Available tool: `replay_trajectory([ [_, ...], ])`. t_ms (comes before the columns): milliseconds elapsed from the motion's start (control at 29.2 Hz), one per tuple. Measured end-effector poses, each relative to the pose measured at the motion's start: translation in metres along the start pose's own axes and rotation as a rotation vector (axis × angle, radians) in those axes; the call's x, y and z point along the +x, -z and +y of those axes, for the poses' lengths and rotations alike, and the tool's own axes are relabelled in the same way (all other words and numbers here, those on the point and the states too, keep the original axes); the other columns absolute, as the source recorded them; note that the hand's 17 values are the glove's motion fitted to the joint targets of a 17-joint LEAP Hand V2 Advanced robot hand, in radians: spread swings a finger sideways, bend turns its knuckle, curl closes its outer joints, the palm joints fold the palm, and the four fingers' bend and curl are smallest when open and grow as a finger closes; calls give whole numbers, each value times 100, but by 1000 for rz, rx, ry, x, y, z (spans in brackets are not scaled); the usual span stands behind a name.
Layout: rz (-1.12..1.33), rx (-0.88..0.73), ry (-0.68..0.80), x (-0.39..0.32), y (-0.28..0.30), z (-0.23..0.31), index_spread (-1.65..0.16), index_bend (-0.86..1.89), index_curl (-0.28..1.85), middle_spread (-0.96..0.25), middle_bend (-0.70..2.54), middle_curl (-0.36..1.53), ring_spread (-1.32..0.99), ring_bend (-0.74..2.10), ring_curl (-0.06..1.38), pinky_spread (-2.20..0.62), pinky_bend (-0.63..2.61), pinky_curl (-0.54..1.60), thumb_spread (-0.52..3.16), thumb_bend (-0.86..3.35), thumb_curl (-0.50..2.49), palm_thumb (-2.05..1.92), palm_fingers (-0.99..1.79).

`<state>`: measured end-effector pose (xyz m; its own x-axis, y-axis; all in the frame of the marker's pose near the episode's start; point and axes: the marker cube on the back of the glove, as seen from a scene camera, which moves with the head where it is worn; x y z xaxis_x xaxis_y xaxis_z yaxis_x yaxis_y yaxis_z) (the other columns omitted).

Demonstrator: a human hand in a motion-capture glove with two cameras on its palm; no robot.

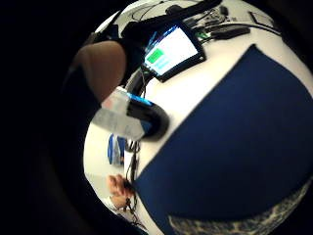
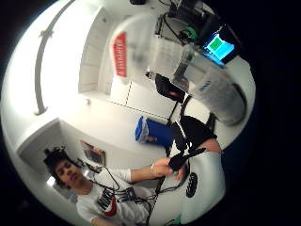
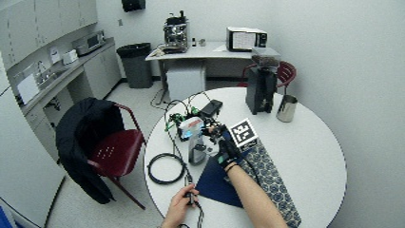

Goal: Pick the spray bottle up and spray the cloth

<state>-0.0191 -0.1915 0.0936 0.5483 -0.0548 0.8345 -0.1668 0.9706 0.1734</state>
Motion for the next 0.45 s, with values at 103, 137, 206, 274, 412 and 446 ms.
replay_trajectory([
  [103,68,13,-7,-2,28,16,-31,-5,5,-10,43,50,-8,60,44,24,47,41,88,-3,55,87,40],
  [137,98,12,-10,-3,39,23,-31,-4,4,-10,44,49,-8,60,44,24,48,41,89,-3,55,87,39],
  [206,162,1,-16,-2,61,39,-31,-3,3,-9,45,49,-7,61,44,25,50,41,91,-3,54,86,38],
  [274,230,-15,-17,1,78,55,-31,-1,3,-9,46,48,-6,61,43,25,50,41,92,-3,53,86,39],
  [412,364,-31,-22,7,101,86,-32,2,2,-9,49,48,-6,62,42,25,51,40,94,-2,51,86,39],
  [446,377,-32,-26,8,103,90,-32,2,2,-9,49,47,-6,62,42,25,51,40,95,-2,51,86,39],
])
